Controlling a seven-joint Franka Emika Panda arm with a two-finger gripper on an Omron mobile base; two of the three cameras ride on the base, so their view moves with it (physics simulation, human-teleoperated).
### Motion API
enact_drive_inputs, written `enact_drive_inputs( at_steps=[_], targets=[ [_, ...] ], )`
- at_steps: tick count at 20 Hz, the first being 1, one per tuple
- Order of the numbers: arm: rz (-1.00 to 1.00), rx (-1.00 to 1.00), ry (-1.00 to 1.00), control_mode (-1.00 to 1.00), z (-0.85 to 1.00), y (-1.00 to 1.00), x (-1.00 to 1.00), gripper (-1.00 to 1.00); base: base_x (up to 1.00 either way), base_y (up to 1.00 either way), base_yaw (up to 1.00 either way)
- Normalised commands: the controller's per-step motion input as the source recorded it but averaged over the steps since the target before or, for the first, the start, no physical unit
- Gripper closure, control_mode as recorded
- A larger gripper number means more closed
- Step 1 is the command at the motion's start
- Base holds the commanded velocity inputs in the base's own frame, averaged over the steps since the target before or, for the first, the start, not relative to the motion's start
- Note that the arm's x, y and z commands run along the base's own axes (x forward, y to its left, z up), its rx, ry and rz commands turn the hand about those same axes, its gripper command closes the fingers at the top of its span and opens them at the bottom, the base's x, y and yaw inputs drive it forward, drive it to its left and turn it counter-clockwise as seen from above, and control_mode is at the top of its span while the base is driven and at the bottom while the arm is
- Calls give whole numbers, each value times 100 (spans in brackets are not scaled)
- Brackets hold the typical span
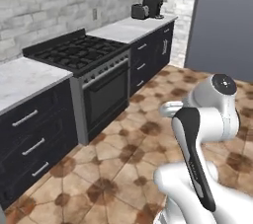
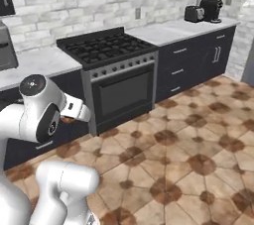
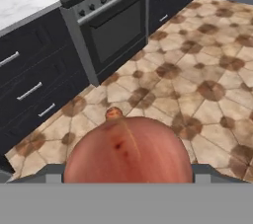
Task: Grab the onions from the fridge, place them in the blender, close the lid, and turn on the blender to create a marinade.
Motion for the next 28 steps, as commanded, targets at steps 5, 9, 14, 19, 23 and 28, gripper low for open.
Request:
enact_drive_inputs(
  at_steps=[5, 9, 14, 19, 23, 28],
  targets=[
    [0, 0, 0, 100, 0, 0, 0, 100, 87, -87, 14],
    [0, 0, 0, 100, 0, 0, 0, 100, 56, -41, -59],
    [0, 0, 0, 100, 0, 0, 0, 100, 1, 0, -99],
    [0, 0, 0, 100, 0, 0, 0, 100, 0, 0, -100],
    [0, 0, 0, 100, 0, 0, 0, 100, 9, -1, -96],
    [0, 0, 0, 100, 0, 0, 0, 100, 17, -5, -91]
  ],
)
